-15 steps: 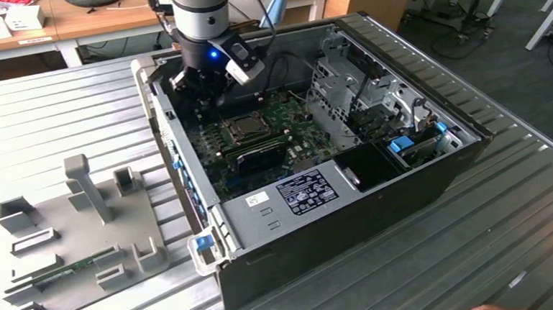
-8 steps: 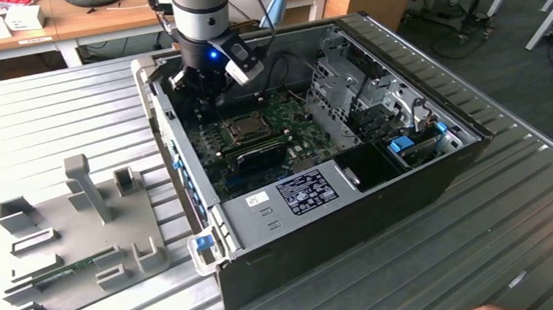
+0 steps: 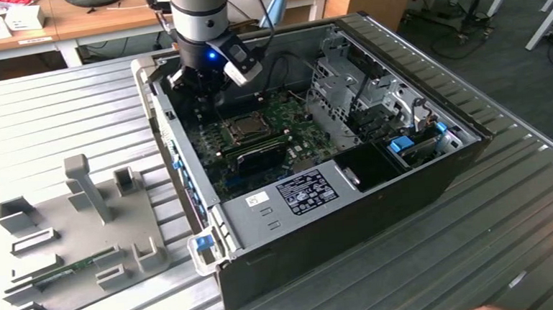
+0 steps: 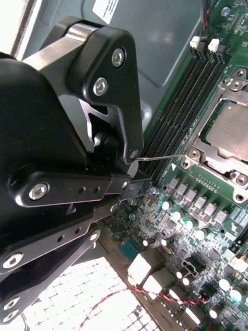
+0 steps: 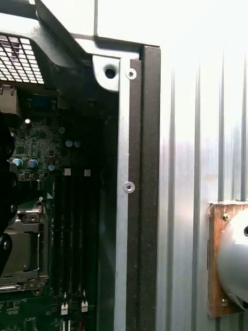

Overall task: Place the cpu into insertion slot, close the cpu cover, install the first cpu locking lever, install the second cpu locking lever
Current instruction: 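Install the first cpu locking lever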

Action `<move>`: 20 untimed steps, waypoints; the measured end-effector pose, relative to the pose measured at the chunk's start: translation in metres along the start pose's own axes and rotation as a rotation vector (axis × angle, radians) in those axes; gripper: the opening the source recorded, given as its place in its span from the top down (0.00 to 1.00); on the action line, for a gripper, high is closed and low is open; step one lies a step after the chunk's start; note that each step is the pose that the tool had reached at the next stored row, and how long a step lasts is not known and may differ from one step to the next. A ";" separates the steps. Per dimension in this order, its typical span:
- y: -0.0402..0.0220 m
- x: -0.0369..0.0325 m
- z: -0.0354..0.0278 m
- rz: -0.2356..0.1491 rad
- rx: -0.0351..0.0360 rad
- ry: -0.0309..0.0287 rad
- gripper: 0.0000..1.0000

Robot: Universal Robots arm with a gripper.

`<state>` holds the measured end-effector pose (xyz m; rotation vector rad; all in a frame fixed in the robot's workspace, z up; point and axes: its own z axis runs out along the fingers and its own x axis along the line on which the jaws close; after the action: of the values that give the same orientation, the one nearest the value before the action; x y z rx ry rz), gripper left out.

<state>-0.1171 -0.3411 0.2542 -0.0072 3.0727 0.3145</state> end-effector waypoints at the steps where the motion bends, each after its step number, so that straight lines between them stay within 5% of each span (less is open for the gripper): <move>1: 0.0000 0.0000 0.0000 0.000 -0.0001 0.0000 0.89; 3: -0.0001 0.0001 -0.0001 0.000 -0.0051 -0.0002 0.89; 5: -0.0001 0.0002 0.0000 0.001 -0.0326 -0.0025 0.89; 13: -0.0001 -0.0008 0.0003 0.001 -0.0344 -0.0025 0.89; 20: -0.0003 -0.0147 0.0016 0.002 -0.0345 -0.0019 0.89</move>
<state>-0.1023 -0.3411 0.2533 -0.0050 3.0653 0.3674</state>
